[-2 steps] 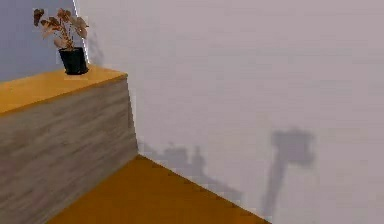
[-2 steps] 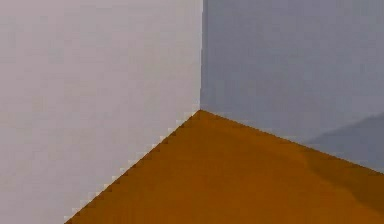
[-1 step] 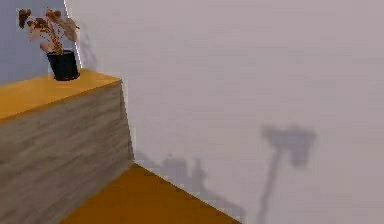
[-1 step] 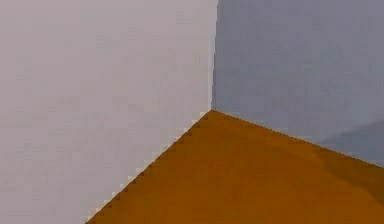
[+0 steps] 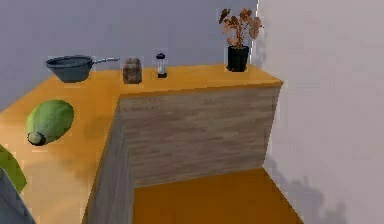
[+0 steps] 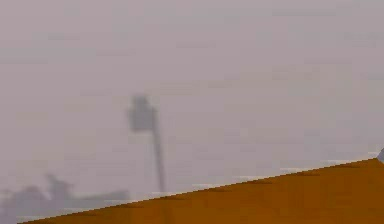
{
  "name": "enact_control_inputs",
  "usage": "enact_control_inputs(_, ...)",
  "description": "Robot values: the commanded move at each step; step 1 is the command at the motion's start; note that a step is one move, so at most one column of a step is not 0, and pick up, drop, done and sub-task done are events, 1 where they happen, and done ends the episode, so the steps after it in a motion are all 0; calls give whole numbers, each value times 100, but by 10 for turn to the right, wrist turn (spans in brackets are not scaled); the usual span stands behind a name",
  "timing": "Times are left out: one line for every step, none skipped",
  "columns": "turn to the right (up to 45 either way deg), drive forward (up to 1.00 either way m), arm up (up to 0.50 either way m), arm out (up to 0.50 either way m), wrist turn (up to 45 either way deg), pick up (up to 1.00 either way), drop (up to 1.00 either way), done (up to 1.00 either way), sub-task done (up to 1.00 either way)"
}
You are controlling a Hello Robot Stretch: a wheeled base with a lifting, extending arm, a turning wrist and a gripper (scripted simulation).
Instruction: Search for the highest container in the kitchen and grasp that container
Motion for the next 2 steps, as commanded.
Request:
enact_control_inputs(-60, 0, 0, 0, 0, 0, 0, 0, 0)
enact_control_inputs(-30, 0, 0, 0, 0, 0, 0, 0, 0)
